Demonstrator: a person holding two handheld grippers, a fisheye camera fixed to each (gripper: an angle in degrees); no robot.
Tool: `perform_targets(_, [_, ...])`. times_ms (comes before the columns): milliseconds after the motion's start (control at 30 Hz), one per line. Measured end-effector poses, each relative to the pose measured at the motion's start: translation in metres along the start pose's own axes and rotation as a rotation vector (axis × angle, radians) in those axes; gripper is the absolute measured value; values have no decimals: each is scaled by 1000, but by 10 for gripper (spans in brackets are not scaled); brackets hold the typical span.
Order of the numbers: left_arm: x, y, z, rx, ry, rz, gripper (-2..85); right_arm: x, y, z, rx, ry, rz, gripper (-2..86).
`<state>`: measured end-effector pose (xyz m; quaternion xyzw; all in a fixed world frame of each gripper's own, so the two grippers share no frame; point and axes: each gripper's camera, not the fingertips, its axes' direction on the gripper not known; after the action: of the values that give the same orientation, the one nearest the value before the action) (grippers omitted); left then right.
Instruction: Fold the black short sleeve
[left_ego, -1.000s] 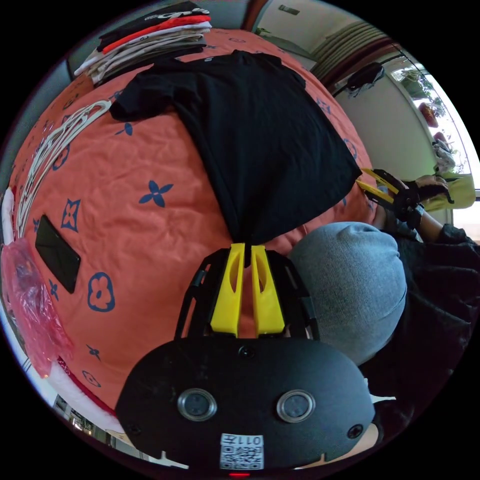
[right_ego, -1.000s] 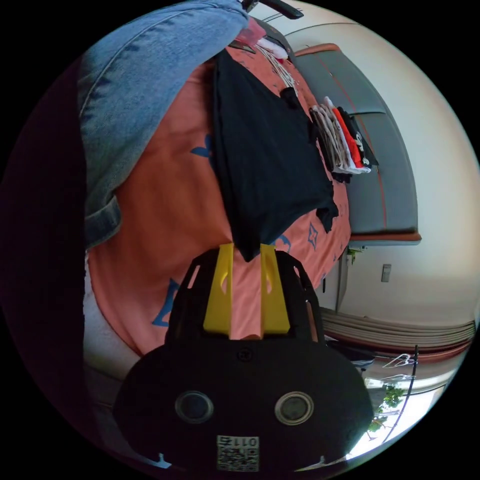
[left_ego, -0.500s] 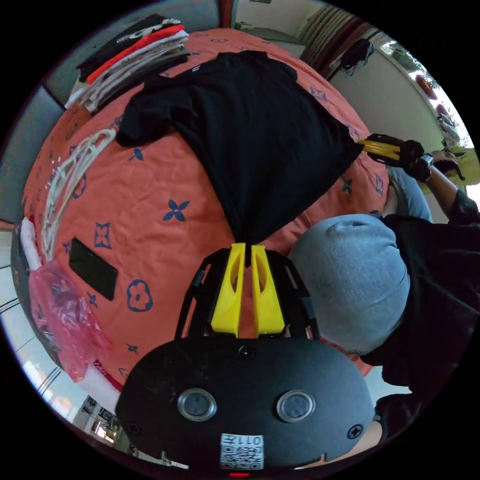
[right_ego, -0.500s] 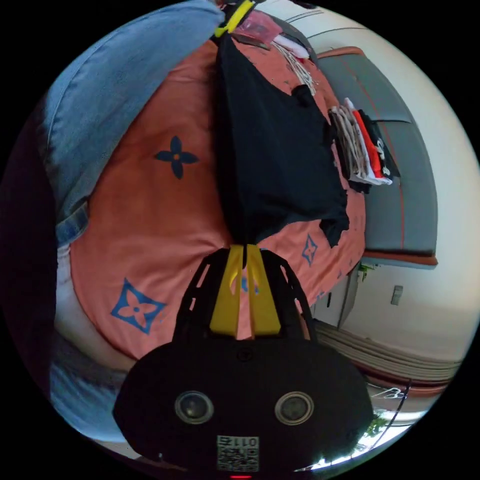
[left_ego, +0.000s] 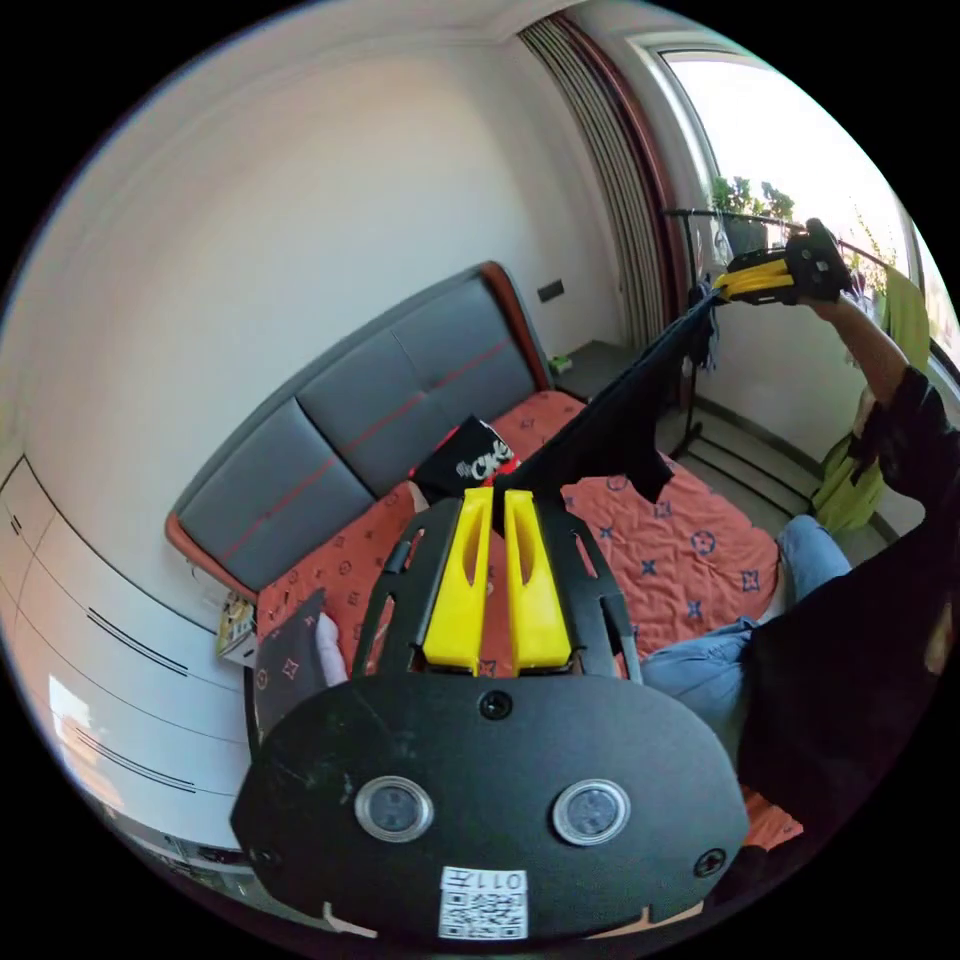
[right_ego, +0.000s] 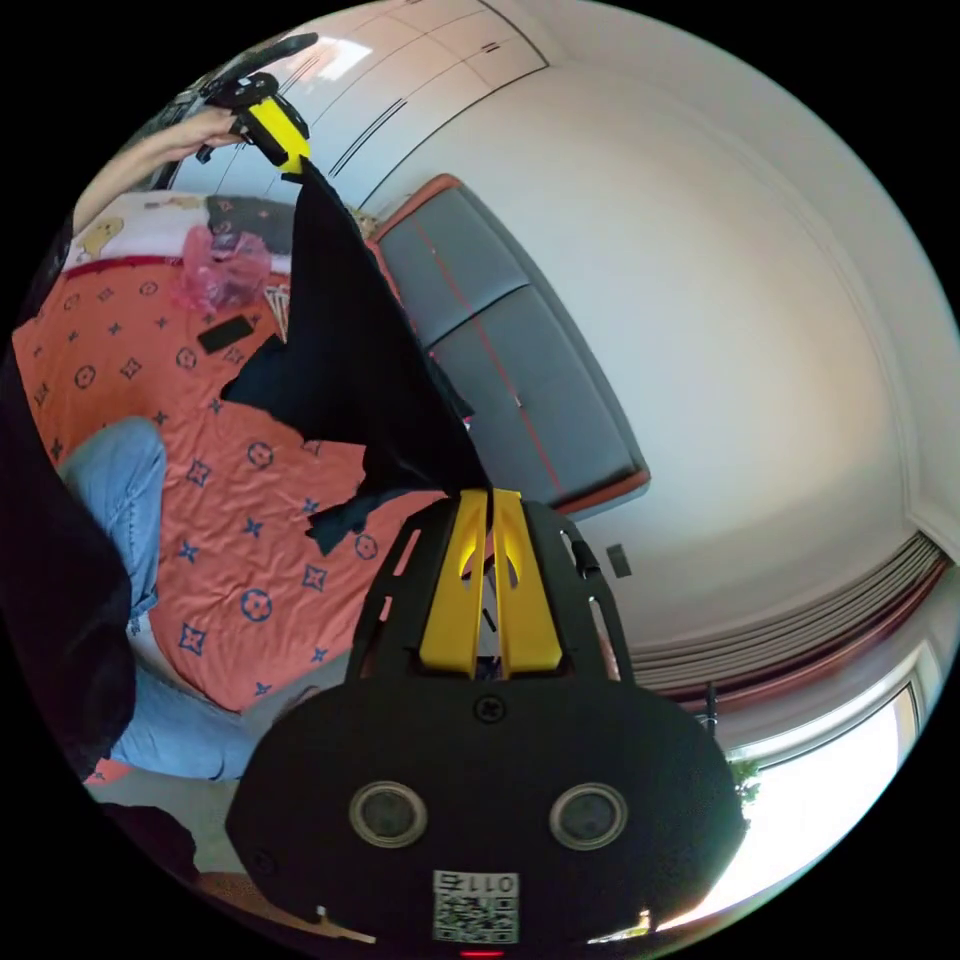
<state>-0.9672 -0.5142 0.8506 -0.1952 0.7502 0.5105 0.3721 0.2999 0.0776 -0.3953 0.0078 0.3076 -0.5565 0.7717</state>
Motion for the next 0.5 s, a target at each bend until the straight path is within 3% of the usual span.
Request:
perform_targets(133, [-30,-15,-34,-17,-1,15,0,53,-4,-21,24,-23,36,17])
perform_targets(233, [-60,-20,-27,-77,114,-24,0,87,-4,-8,26,-95,82,17])
perform_targets(400, [-111,-9,77,-291,311,-180,1,117,0,108,-102,-369,184,16])
perform_targets(500, [-131,1,142,-325,276,-301,1,116,-4,180,-178,-350,208,16])
